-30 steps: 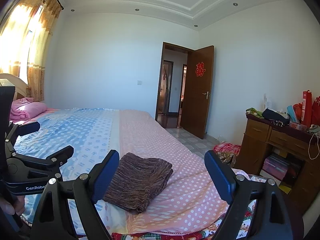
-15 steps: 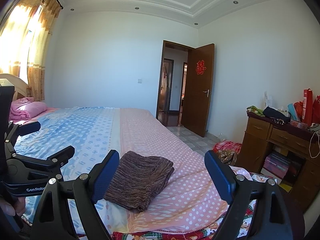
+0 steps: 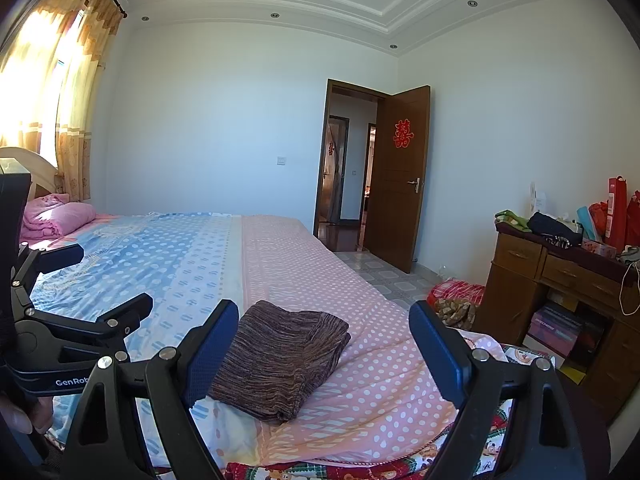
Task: Fold small clothes
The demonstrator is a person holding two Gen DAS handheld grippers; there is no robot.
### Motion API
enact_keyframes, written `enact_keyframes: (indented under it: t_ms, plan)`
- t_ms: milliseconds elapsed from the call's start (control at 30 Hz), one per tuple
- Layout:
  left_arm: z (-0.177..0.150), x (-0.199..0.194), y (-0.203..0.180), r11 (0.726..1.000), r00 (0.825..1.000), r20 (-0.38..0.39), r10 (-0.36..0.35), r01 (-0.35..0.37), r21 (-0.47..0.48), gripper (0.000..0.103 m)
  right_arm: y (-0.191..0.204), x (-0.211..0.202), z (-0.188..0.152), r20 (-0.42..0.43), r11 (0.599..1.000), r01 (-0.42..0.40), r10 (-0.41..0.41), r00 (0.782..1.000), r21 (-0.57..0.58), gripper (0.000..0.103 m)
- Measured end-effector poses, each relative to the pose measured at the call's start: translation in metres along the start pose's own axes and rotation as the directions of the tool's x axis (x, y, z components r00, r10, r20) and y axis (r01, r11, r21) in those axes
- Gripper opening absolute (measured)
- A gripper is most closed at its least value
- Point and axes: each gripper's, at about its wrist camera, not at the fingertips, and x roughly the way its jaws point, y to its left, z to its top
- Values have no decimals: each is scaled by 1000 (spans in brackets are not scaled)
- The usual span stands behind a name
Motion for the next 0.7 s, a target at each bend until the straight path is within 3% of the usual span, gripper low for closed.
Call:
enact_keyframes:
  t_ms: [500, 700]
  plan:
    - [-2, 4, 0, 999, 1000, -5, 27, -27, 17, 103, -2, 2, -2, -6, 1000, 0, 0, 1000, 1, 88]
    - [-4, 11, 3, 999, 998, -52, 32, -32, -3, 103, -3, 3, -5, -14, 1000, 2, -2, 1000, 1, 88]
